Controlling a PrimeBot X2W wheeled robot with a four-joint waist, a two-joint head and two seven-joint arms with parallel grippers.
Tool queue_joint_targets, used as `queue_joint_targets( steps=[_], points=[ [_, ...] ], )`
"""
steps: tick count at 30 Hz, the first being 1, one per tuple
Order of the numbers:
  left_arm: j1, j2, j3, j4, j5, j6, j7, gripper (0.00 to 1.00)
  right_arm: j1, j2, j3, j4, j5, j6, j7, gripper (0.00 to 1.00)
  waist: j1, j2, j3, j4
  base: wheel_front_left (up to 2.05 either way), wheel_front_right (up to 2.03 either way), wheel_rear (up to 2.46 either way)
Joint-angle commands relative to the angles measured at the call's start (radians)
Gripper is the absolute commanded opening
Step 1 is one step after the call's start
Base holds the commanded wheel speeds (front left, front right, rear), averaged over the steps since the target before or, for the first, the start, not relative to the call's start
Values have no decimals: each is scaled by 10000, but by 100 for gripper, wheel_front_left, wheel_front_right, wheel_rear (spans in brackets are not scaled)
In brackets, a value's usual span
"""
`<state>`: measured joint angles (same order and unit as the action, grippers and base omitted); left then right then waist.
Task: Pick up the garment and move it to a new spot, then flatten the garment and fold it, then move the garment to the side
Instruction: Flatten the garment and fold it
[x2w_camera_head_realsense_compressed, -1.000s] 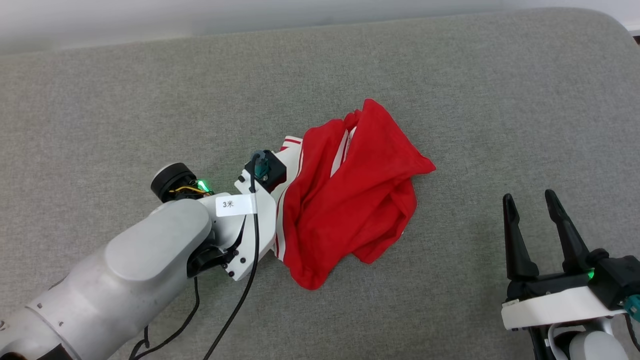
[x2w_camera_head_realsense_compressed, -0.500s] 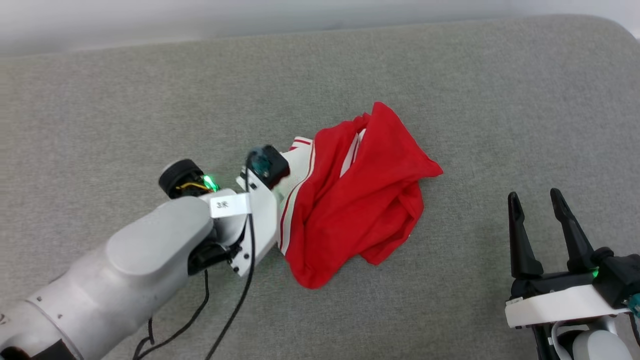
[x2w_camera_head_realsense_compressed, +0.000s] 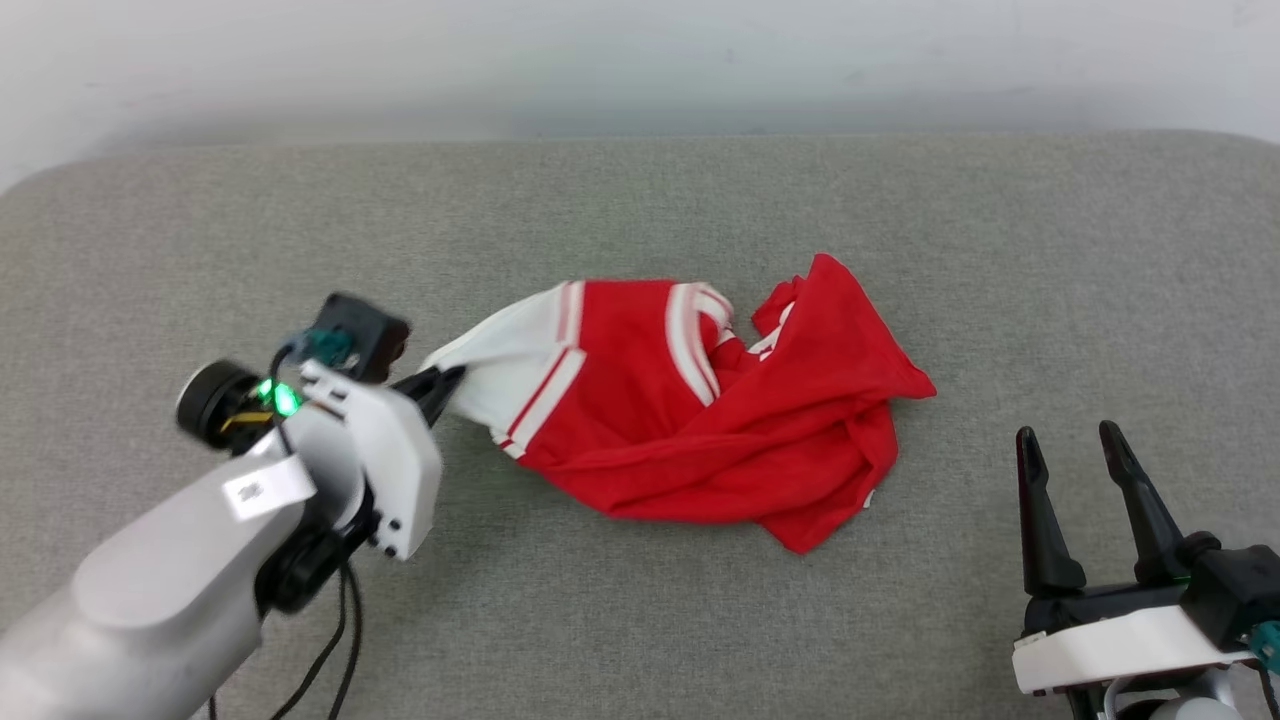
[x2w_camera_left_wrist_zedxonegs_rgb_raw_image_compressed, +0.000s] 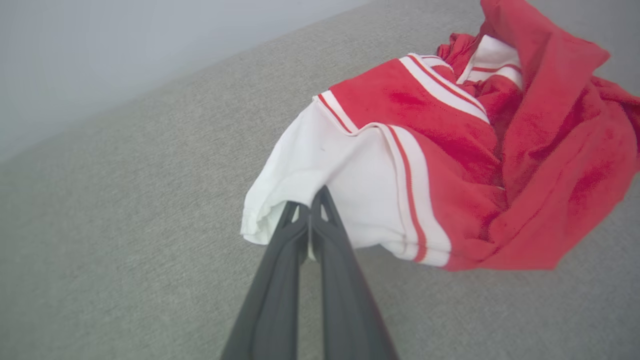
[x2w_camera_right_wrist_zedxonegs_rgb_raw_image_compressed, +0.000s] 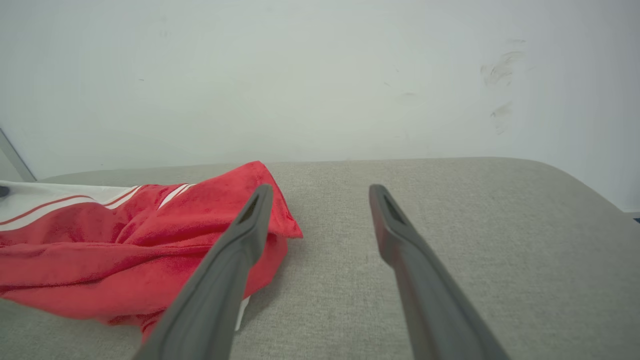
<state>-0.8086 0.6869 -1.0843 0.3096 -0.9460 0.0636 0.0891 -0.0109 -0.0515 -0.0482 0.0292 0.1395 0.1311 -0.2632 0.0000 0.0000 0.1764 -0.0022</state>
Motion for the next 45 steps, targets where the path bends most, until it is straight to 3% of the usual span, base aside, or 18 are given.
queue_joint_targets(
  steps=[1,7,13,17,22,23,24,28,32,36,39,45],
  points=[
    [363,175,101,-173,-106,214,-160,0,107,25,-4,-33,-72,-7,-24,100,0,0,-100,97,0,0,0],
    [2131,1004,551,-866,-857,1337,-1006,0,301,27,-43,-38,-111,-7,-24,100,0,0,-264,274,0,0,0],
    [3982,1392,978,-1049,-1898,2046,-1908,0,403,25,-38,-19,-205,-7,-24,100,0,0,-400,424,0,0,0],
    [4995,1397,1073,-832,-2508,2229,-2189,0,458,25,-25,-24,-274,-7,-24,100,0,0,-425,483,0,0,0],
    [5507,1040,1010,-241,-2777,2148,-2442,0,473,25,-32,26,-355,-7,-24,100,0,0,-444,561,0,0,0],
    [5499,917,1040,-149,-2789,2140,-2544,22,476,27,-41,47,-372,-7,-24,100,0,0,-461,583,0,0,0],
    [5450,814,1054,-80,-2728,2133,-2662,100,484,25,-49,59,-388,-7,-24,100,0,0,-483,611,0,0,0],
    [5185,396,1236,156,-2274,2322,-3241,100,410,25,-138,55,-408,-7,-24,100,0,0,-619,720,0,0,0],
    [5158,47,1813,128,-1396,2876,-3533,100,141,25,-218,-142,-613,-7,-24,100,0,0,-770,803,0,0,0],
    [5529,-354,3182,-618,348,3577,-3558,100,-316,25,-350,-481,-1013,-7,-24,100,0,0,-849,893,0,0,0],
    [5860,-639,3879,-1148,1253,3832,-3550,100,-698,-125,-359,-632,-1130,-7,-24,100,0,0,-848,931,0,0,0],
    [7028,-1690,5853,-2512,3901,4105,-3543,100,-2577,-1271,234,-414,-848,-7,-22,100,0,0,-686,1085,0,0,0]
  ],
)
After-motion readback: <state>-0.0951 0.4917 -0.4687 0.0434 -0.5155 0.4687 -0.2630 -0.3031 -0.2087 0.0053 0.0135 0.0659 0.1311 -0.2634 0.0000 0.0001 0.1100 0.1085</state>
